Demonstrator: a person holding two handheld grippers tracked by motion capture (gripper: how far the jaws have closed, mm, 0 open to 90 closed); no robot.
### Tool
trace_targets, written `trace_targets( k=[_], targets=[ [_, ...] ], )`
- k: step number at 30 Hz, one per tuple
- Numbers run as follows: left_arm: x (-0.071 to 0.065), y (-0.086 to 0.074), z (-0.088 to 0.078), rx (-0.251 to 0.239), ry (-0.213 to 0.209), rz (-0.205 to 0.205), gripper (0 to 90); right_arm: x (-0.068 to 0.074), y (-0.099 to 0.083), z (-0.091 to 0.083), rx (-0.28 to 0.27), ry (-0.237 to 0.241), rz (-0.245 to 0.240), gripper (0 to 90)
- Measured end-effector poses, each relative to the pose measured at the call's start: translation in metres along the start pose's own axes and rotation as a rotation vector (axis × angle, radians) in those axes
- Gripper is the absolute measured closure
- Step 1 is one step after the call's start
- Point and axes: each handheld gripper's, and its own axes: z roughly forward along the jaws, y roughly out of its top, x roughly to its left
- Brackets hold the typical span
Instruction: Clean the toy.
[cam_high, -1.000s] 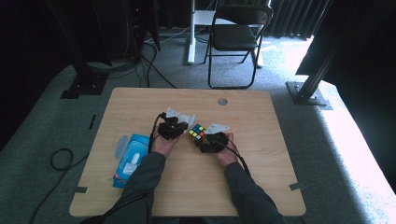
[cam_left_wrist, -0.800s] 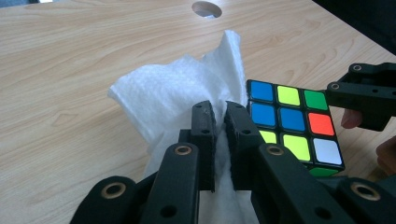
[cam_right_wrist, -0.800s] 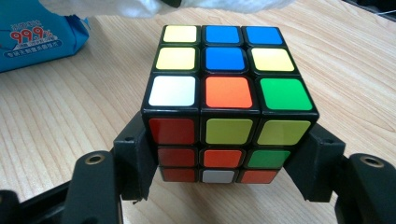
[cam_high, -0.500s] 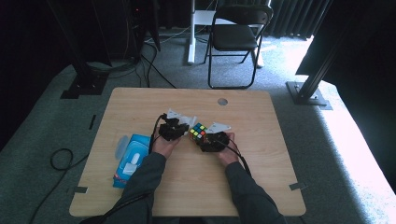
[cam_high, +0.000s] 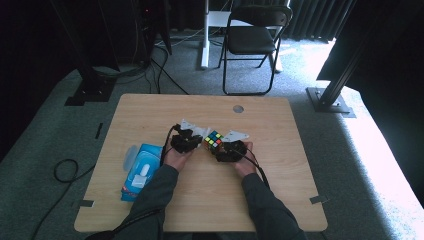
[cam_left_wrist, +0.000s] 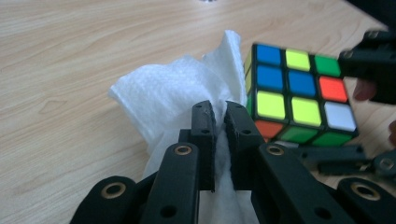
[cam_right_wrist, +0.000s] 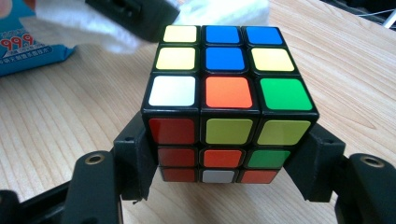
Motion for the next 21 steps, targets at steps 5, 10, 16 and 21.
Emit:
trace_targets(
  k=[5,10,16,21],
  targets=[
    [-0.002,-0.001,0.002,0.006,0.003,0.018,83.6,-0.001,0.000,-0.001,-0.007,0.003,0.000,34.1],
    [-0.003,-0.001,0.003,0.012,0.004,0.035,83.7,-0.001,0.001,-0.002,-0.010,0.002,-0.002,34.1],
    [-0.007,-0.003,0.006,0.036,0.000,0.057,83.6,-0.001,0.001,-0.003,-0.015,-0.003,0.003,34.1],
    [-0.010,-0.006,0.011,0.067,0.008,0.082,83.7,-0.003,0.002,-0.005,-0.023,-0.009,0.008,34.0]
  ],
)
